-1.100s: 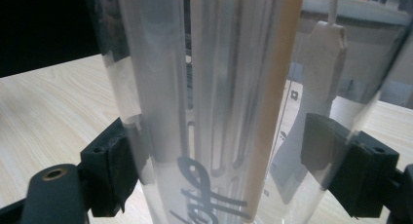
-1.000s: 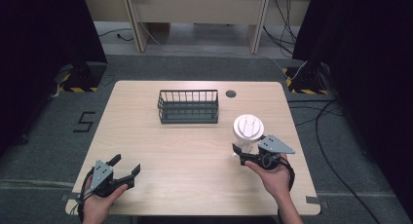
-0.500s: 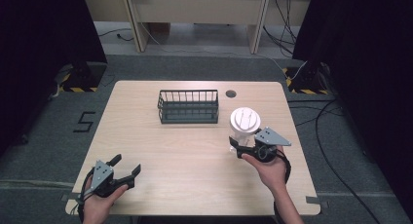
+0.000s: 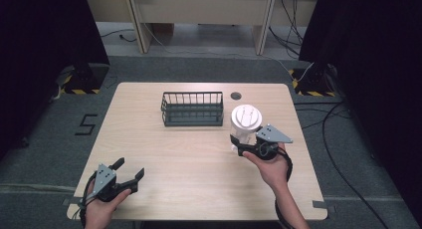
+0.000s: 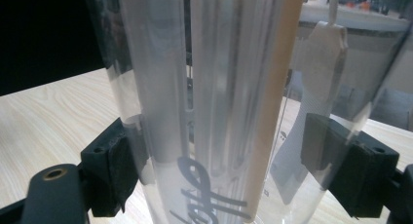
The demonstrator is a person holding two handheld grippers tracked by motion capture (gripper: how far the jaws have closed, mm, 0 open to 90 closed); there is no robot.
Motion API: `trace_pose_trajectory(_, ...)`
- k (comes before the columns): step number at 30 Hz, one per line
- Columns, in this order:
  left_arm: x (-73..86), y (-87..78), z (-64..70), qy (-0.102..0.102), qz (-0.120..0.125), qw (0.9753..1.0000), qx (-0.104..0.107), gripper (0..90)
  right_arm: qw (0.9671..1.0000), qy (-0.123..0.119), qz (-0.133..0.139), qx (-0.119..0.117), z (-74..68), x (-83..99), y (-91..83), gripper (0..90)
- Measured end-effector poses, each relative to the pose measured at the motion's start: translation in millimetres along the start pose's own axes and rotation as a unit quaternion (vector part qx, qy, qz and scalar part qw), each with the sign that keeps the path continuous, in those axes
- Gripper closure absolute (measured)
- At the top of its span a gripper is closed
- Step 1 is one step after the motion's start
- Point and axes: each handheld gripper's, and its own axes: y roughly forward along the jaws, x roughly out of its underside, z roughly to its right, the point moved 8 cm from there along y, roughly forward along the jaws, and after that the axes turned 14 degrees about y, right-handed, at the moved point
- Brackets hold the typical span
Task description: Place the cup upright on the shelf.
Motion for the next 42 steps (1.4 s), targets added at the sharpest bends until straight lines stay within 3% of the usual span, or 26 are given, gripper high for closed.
trace_pose_trajectory(42,-2.7,-0.3,2.7,-0.004,0.007,1.0,0.004,16.1,0.9999,0.002,0.009,-0.008,-12.2,-31.9,45.4,18.5)
